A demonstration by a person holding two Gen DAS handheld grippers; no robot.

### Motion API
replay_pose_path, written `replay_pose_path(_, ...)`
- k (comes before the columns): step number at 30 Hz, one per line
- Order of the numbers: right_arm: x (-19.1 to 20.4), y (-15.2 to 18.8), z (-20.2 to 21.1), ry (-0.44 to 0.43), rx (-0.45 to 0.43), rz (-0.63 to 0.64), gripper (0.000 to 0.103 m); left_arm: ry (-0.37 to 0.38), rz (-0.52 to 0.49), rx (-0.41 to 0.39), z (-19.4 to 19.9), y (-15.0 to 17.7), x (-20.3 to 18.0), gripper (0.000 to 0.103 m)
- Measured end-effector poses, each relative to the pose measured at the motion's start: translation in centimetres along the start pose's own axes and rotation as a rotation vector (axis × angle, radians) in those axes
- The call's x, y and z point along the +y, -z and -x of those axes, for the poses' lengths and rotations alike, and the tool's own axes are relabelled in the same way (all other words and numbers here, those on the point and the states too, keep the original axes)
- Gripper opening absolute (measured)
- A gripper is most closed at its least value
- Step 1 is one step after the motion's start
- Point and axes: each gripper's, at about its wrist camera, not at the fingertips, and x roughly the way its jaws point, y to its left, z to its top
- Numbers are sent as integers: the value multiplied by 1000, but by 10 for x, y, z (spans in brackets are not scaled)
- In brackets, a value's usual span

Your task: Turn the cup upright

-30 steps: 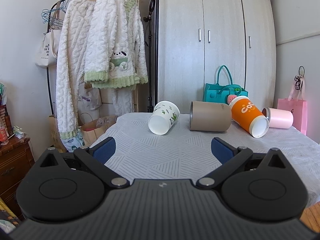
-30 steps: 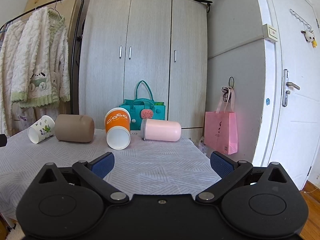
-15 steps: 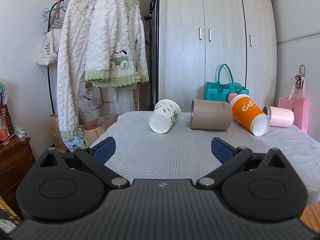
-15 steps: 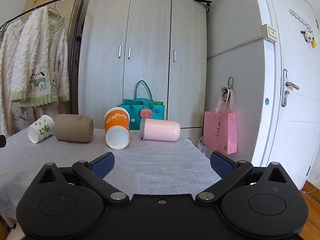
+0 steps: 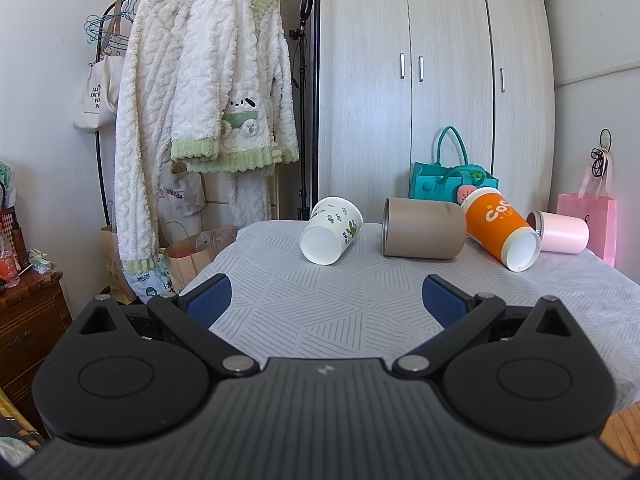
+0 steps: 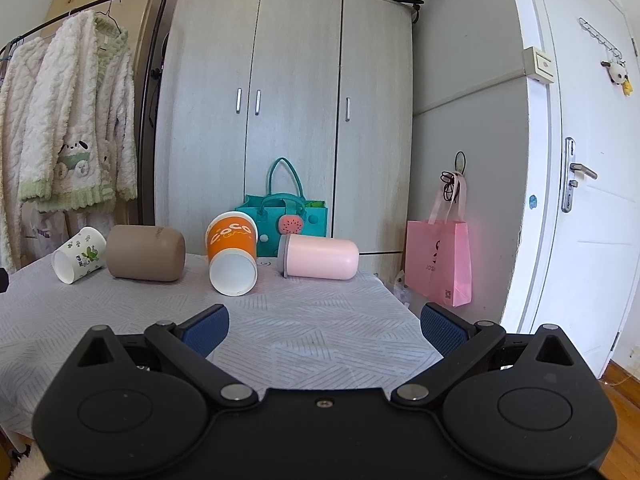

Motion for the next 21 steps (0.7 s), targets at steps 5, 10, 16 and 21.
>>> replay_pose_path(5, 0, 0, 1, 1, 0, 1, 103, 0, 0, 1, 0, 0, 1, 103)
replay_pose_path(10, 0, 1, 0, 1, 5, 3, 103, 1, 0, 2, 0, 0, 1, 103)
replay_pose_path(16, 2, 1, -1, -2, 11, 8, 103, -4, -7, 18, 1, 7, 3, 103)
replay_pose_path(21, 1, -2, -1, -32, 36, 1, 103, 11, -29, 67, 2, 0, 0, 103)
